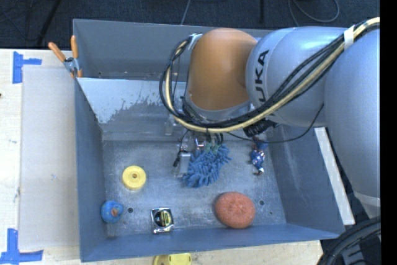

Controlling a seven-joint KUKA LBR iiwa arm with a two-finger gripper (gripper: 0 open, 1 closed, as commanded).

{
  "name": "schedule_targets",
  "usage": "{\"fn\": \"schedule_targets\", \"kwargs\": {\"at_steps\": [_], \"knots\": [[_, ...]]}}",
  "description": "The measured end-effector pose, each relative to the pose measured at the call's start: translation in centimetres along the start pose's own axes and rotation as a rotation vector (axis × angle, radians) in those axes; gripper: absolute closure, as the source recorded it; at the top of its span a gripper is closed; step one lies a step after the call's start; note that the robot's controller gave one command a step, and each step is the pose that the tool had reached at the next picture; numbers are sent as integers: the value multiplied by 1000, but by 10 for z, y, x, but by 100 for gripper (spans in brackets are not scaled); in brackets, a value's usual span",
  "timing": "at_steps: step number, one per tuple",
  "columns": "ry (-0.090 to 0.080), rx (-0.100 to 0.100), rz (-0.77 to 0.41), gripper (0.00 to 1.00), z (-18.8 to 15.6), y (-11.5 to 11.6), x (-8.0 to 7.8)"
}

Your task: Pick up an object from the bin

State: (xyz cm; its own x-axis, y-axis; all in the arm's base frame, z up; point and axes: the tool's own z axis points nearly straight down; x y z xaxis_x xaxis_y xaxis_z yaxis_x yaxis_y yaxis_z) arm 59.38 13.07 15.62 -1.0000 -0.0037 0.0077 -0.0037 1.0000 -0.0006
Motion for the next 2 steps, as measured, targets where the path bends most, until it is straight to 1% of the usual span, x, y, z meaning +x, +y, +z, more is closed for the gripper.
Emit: {"fn": "schedule_targets", "kwargs": {"at_steps": [1,2], "knots": [[-7,-1,3,0,-5,-1,-1],[-11,-2,-76,0,25,-32,-8]]}}
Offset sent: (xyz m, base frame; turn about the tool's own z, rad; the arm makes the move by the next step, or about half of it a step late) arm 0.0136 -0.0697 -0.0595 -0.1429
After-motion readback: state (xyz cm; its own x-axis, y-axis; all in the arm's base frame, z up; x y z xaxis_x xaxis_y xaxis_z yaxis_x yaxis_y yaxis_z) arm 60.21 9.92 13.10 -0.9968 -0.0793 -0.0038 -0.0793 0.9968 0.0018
